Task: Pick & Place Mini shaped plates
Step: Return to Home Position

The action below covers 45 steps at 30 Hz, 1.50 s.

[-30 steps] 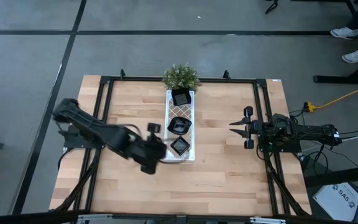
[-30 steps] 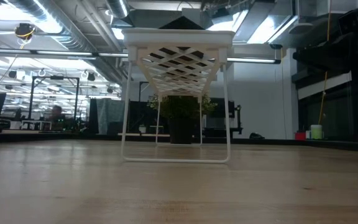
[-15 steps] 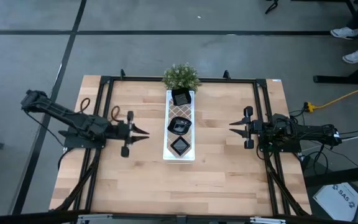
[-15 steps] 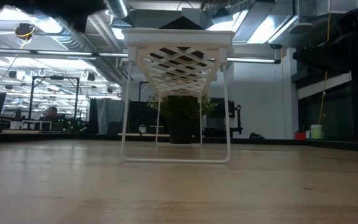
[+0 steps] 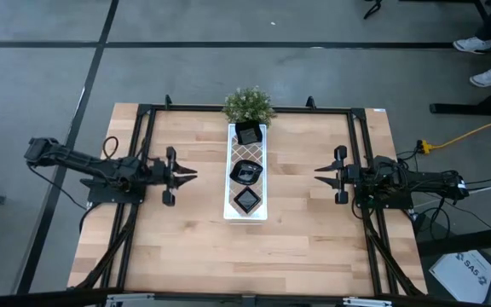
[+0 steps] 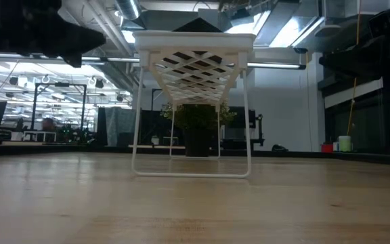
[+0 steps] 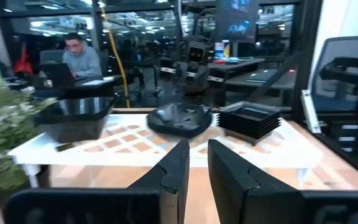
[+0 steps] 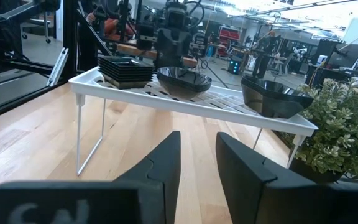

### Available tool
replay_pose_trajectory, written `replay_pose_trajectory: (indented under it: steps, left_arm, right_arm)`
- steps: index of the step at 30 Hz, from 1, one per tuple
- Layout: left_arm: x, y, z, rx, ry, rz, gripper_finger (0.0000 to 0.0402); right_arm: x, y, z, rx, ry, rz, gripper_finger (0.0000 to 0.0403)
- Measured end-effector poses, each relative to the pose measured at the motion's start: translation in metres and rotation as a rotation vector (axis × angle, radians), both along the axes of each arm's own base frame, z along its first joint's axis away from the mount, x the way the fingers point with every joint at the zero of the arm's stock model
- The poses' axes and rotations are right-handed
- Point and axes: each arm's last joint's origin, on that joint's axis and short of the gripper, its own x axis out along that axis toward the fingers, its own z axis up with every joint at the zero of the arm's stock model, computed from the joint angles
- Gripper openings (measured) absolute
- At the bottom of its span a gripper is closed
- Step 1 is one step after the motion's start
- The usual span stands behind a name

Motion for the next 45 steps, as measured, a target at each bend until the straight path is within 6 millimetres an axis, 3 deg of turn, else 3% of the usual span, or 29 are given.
replay_pose_trajectory:
  steps: [7,23,30,35,45]
  left_arm:
    - [-0.009,0.01,-0.013,0.006,0.002,0.062,0.0054]
    - [-0.028,0.021,-0.023,0.016,0.083,0.147,0.0052]
    - [-0.034,0.023,-0.017,0.118,0.045,0.214,0.0056]
    - [-0.034,0.025,-0.017,0.071,0.041,0.293,0.0054]
    - [-0.034,0.025,-0.017,0.052,0.037,0.289,0.0056]
  right_arm:
    - [0.0,0.0,0.0,0.0,0.0,0.0,0.0102]
    - [0.0,0.0,0.0,0.0,0.0,0.0,0.0102]
    - [0.0,0.0,0.0,0.0,0.0,0.0,0.0102]
    - [0.0,0.0,0.0,0.0,0.0,0.0,0.0102]
    - [0.0,0.0,0.0,0.0,0.0,0.0,0.0102]
